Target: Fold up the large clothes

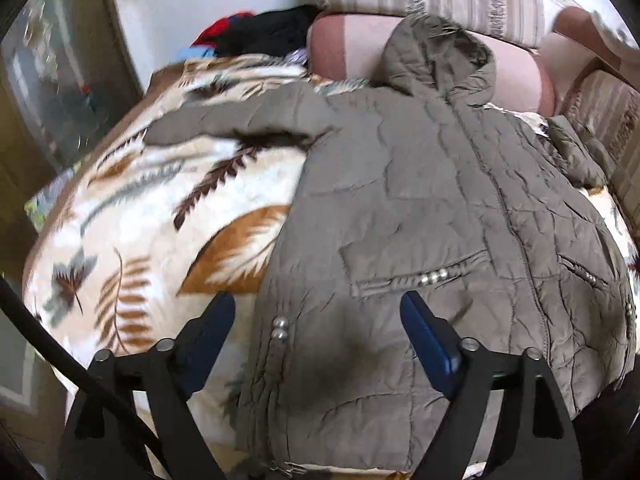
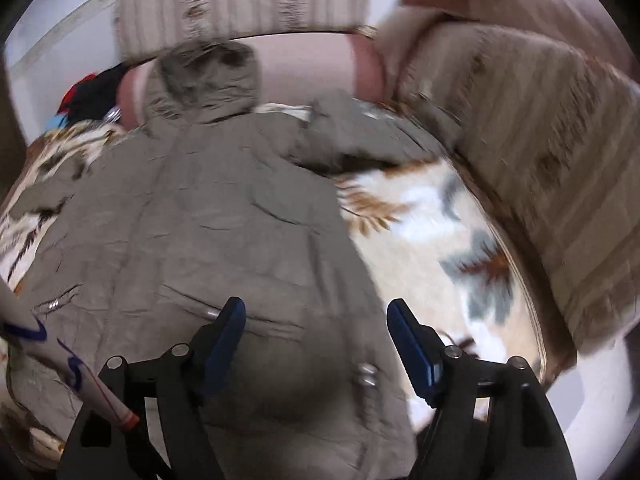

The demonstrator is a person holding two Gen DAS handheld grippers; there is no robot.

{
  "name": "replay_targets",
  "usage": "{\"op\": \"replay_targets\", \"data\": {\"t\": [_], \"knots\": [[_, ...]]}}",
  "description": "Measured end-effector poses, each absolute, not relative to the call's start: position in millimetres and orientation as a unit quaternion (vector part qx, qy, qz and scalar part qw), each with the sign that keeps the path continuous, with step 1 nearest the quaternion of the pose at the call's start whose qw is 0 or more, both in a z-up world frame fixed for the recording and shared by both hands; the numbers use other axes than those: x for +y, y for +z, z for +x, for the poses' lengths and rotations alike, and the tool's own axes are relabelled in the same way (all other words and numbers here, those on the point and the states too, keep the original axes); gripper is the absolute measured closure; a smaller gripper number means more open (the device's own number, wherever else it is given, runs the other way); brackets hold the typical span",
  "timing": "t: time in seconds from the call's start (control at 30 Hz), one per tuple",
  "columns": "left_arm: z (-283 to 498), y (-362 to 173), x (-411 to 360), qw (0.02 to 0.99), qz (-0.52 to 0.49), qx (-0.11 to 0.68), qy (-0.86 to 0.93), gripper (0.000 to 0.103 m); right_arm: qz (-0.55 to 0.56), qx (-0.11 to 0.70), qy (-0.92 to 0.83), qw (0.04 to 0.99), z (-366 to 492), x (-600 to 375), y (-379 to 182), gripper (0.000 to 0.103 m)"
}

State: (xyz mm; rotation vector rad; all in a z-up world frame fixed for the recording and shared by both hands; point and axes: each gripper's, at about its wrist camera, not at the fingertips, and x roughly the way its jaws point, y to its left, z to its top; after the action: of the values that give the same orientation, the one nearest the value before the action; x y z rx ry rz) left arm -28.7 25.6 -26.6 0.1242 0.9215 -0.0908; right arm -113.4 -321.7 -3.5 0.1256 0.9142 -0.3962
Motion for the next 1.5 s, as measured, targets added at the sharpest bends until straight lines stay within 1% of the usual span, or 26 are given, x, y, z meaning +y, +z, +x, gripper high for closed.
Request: {"op": "replay_targets", "data": {"t": [0.13,0.27,0.47,0.93,1.1,1.3,1.5], "knots": [[-30,-22,22,0.896,0.060,0.436,-0.059,0.013,0.030,0.451,-0.164,0.877,-85,-292,-7,0.025],[-28,-23,22,0.894,0.070,0.440,-0.051,0.013,0.009,0.458,-0.138,0.878,-67,-266,-10,0.025],[-27,-19,33,0.902,0.063,0.426,-0.028,0.013,-0.023,0.461,-0.125,0.878,-60,-237,-15,0.025],[-22,-24,54,0.903,0.068,0.424,0.001,0.013,-0.048,0.484,-0.134,0.864,-52,-219,-29,0.025],[-8,-22,77,0.904,0.060,0.423,0.030,0.013,-0.050,0.494,-0.129,0.858,-48,-214,-35,0.025],[37,2,130,0.910,0.018,0.411,0.057,0.013,-0.049,0.501,-0.116,0.856,-37,-208,-39,0.025],[129,23,200,0.912,-0.044,0.402,0.074,0.013,-0.038,0.497,-0.105,0.861,-28,-205,-45,0.024]]}}
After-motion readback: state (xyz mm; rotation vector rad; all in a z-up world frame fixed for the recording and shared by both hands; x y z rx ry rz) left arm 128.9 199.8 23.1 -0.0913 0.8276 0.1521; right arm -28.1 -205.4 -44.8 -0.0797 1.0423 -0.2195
